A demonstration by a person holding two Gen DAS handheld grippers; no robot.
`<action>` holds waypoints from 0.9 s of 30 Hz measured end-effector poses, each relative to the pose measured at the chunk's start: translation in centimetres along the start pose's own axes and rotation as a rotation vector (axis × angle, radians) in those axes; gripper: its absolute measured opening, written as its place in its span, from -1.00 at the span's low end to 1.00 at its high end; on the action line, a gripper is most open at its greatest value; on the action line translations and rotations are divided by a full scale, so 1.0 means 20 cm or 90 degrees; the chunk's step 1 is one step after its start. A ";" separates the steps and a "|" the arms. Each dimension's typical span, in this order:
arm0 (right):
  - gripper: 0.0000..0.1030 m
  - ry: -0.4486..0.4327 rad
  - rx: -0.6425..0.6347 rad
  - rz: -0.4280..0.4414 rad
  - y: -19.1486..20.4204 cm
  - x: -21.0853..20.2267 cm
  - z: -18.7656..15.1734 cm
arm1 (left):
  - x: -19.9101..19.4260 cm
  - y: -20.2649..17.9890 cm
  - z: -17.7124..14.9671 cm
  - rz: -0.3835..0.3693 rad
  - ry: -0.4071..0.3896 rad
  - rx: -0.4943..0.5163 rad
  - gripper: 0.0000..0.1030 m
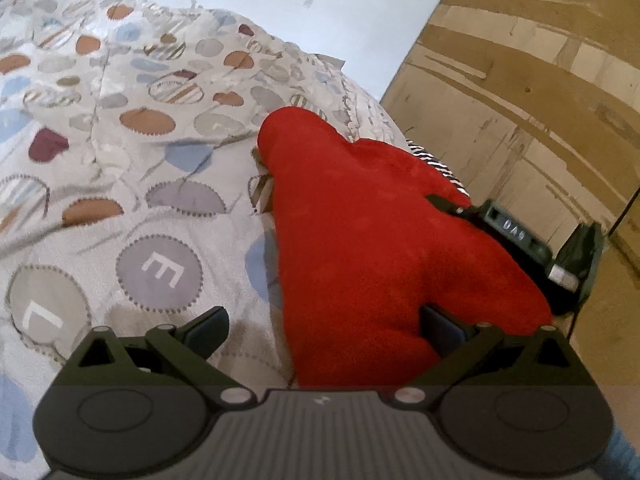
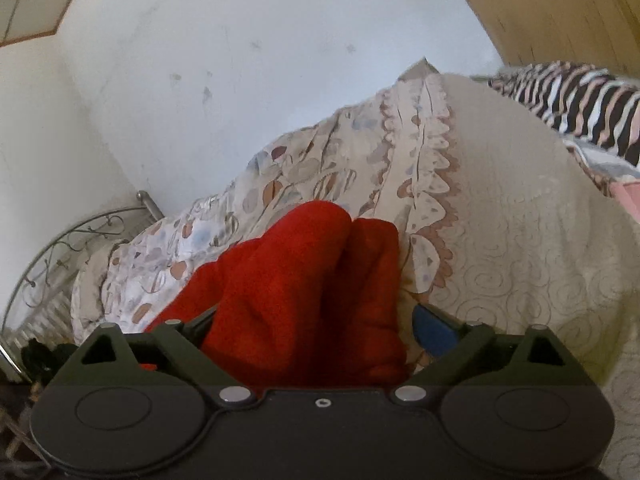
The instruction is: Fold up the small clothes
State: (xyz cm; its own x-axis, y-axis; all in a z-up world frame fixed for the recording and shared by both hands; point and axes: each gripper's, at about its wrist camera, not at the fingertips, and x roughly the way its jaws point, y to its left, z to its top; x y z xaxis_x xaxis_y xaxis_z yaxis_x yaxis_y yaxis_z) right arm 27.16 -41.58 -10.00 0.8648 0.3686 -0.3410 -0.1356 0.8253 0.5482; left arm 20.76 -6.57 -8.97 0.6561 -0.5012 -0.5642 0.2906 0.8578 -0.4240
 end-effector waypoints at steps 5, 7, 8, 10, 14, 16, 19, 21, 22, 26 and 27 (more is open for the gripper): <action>0.56 -0.007 -0.025 0.006 0.01 -0.01 -0.03 | 0.02 0.04 -0.02 -0.028 -0.002 -0.022 1.00; 0.50 -0.008 -0.028 0.008 0.00 -0.01 -0.04 | 0.02 0.03 -0.01 -0.030 -0.001 -0.020 1.00; 0.47 -0.009 -0.029 0.007 0.00 -0.01 -0.04 | 0.02 0.02 -0.01 -0.028 -0.001 -0.016 1.00; 0.45 -0.010 -0.032 0.005 0.00 -0.01 -0.04 | -0.01 0.00 0.03 -0.030 -0.004 -0.004 1.00; 0.44 -0.014 -0.032 0.003 0.00 -0.01 -0.05 | -0.05 0.00 0.12 -0.052 -0.024 -0.005 0.99; 0.44 -0.016 -0.033 0.003 0.00 -0.01 -0.05 | -0.03 0.01 0.17 -0.067 -0.022 -0.016 0.99; 0.44 -0.018 -0.033 0.004 0.00 -0.01 -0.06 | 0.03 0.04 0.23 -0.081 -0.014 -0.038 0.99; 0.45 -0.019 -0.032 0.005 0.00 -0.01 -0.06 | 0.08 0.04 0.25 -0.078 -0.002 -0.039 0.99; 0.45 -0.019 -0.031 0.005 0.00 -0.01 -0.06 | 0.11 0.05 0.25 -0.069 0.009 -0.034 0.99; 0.45 -0.021 -0.028 0.006 -0.01 -0.01 -0.06 | 0.20 0.05 0.22 -0.060 0.033 -0.022 1.00; 0.45 -0.022 -0.026 0.007 -0.01 -0.01 -0.06 | 0.20 0.05 0.21 -0.061 0.029 -0.023 1.00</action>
State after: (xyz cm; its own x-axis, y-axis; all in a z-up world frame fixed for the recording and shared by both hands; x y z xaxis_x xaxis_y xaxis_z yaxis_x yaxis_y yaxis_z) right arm 26.37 -41.36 -10.97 0.8789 0.3639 -0.3085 -0.1648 0.8383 0.5196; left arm 26.56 -7.28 -8.68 0.5936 -0.5861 -0.5515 0.3250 0.8015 -0.5020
